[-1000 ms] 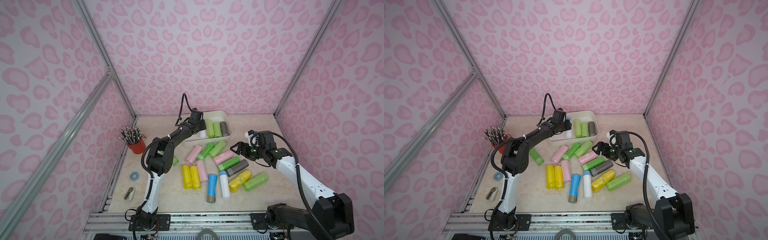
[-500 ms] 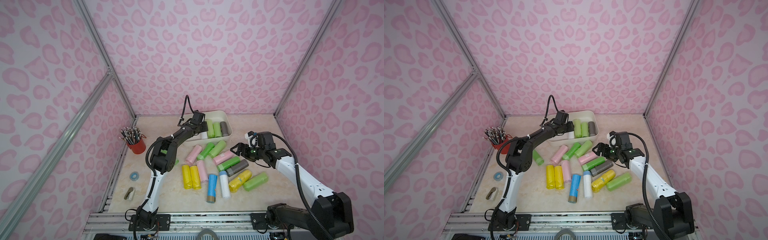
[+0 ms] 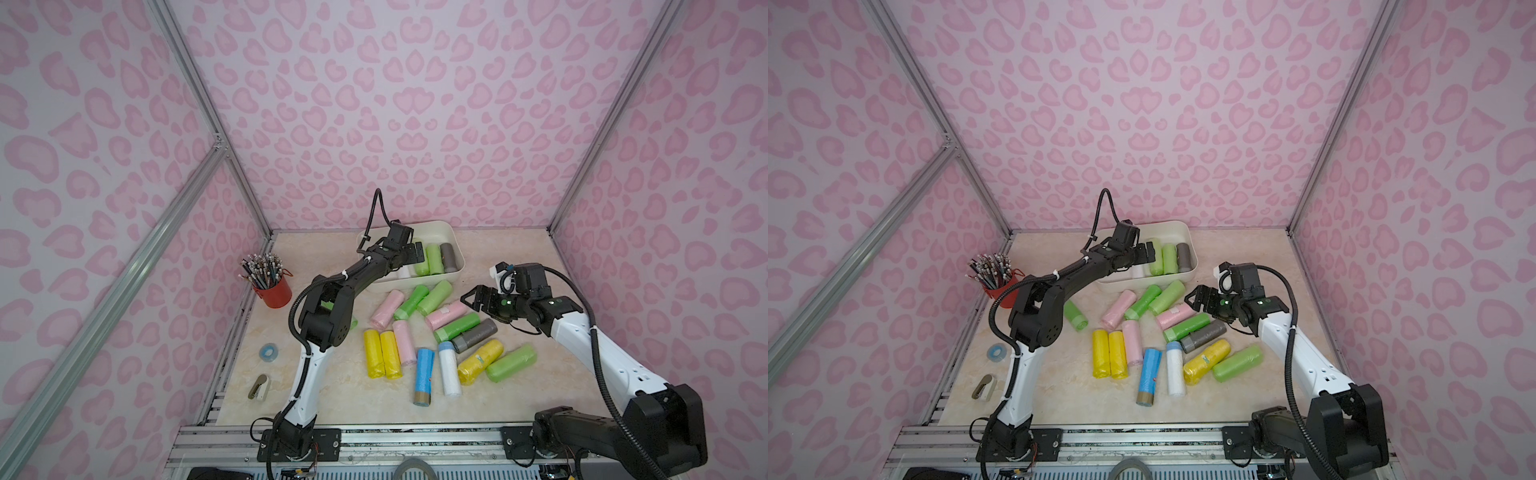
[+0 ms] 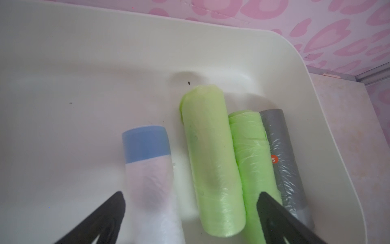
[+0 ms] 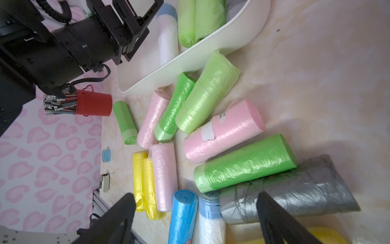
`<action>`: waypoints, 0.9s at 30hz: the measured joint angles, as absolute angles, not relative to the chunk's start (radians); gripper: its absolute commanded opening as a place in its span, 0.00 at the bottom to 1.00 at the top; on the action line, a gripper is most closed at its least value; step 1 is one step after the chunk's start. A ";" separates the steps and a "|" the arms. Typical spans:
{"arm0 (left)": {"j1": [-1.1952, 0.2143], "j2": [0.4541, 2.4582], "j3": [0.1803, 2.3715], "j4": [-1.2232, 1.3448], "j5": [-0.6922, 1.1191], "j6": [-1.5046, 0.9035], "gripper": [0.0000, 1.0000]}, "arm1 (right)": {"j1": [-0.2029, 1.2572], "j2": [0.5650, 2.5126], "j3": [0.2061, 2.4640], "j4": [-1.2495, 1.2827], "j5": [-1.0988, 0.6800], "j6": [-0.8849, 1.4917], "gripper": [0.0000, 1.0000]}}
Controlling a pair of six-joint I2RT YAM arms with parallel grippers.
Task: Put the roll of trash bags into the storage box
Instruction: Place the roll of trash bags in the storage box.
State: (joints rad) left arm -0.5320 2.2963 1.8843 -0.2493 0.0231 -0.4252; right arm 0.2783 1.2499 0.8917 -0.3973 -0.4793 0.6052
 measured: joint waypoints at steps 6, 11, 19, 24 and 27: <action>-0.536 2.219 1.836 -0.236 0.012 -0.419 1.00 | 0.278 1.254 0.894 -0.398 -0.479 0.605 0.91; -0.545 2.137 1.771 -0.211 -0.003 -0.418 1.00 | 0.278 1.254 0.894 -0.399 -0.479 0.606 0.91; -0.560 1.963 1.617 -0.175 -0.033 -0.418 1.00 | 0.278 1.254 0.895 -0.406 -0.479 0.606 0.91; -0.567 1.811 1.499 -0.149 -0.074 -0.418 1.00 | 0.278 1.258 0.896 -0.409 -0.478 0.606 0.91; -0.573 1.717 1.431 -0.127 -0.106 -0.410 1.00 | 0.278 1.258 0.897 -0.411 -0.473 0.606 0.91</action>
